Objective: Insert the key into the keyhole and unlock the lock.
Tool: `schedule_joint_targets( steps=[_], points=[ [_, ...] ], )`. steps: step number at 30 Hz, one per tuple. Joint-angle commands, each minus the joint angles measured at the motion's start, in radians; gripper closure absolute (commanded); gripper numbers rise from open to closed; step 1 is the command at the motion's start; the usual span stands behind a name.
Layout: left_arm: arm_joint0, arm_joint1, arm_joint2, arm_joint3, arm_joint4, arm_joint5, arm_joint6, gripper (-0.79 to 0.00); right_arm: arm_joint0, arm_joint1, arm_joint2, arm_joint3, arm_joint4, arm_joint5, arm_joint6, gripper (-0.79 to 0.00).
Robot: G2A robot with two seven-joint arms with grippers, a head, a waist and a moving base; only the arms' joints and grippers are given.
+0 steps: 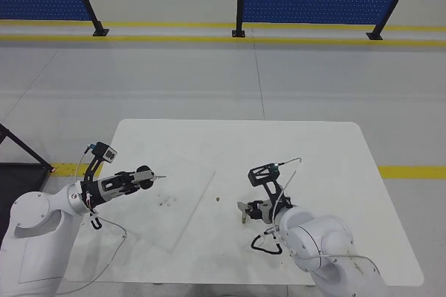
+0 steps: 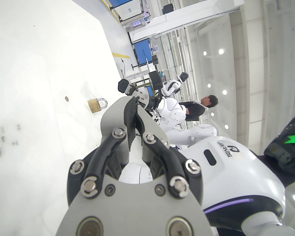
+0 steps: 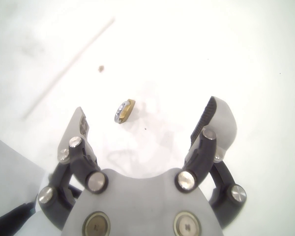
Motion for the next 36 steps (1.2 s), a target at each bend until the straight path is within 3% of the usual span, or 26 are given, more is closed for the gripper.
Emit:
schedule_joint_targets(
  steps=[1,4,10,26,36],
  points=[
    [0.0,0.0,0.0,0.0,0.0,0.0,0.0,0.0,0.028,-0.001,-0.007,-0.023,-0.004,-0.009,0.127,-0.785],
    [0.0,0.0,0.0,0.0,0.0,0.0,0.0,0.0,0.087,-0.01,-0.009,-0.064,0.029,0.035,0.245,-0.785],
    [0.0,0.0,0.0,0.0,0.0,0.0,0.0,0.0,0.127,-0.032,-0.021,-0.03,0.023,-0.025,0.305,-0.785],
    [0.0,0.0,0.0,0.0,0.0,0.0,0.0,0.0,0.068,-0.098,-0.086,0.064,-0.055,-0.024,0.305,-0.785],
    [0.0,0.0,0.0,0.0,0.0,0.0,0.0,0.0,0.086,-0.135,-0.114,0.135,-0.074,-0.024,0.305,-0.785]
  ],
)
